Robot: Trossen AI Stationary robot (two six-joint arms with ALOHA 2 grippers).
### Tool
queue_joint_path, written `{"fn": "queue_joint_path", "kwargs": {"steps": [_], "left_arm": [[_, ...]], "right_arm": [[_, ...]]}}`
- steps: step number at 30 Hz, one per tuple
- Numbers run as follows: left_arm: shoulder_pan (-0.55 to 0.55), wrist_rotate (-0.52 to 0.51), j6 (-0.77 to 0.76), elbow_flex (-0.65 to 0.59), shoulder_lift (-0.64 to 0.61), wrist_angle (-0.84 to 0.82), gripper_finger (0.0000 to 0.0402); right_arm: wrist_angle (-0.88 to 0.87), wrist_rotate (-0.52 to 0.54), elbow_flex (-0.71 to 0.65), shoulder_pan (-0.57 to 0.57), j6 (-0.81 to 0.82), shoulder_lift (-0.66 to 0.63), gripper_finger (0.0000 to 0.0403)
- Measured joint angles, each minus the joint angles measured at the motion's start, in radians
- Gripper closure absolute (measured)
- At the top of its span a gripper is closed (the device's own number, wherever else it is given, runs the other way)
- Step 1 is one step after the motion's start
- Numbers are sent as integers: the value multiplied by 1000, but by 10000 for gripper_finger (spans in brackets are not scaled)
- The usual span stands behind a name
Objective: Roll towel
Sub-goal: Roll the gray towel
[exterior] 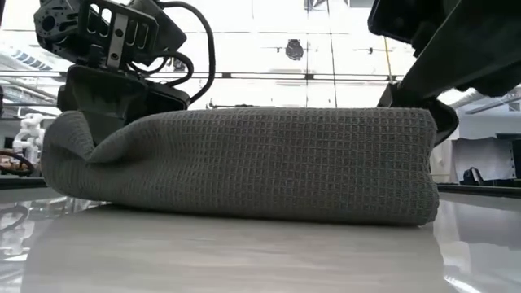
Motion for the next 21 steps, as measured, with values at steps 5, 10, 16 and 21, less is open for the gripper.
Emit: {"fn": "queue_joint_path", "kwargs": {"steps": [5, 10, 16, 21], "left_arm": [[0, 12, -51, 0, 0, 8, 373], [0, 11, -89, 0, 0, 15, 373], [-1, 11, -150, 1, 0, 51, 373], [-7, 9, -182, 1, 0, 61, 373]], "right_arm": [[51, -5, 0, -1, 0, 34, 104], [59, -24, 0, -11, 39, 57, 109], [57, -23, 0, -33, 51, 63, 172], [56, -27, 0, -43, 49, 63, 263]]}}
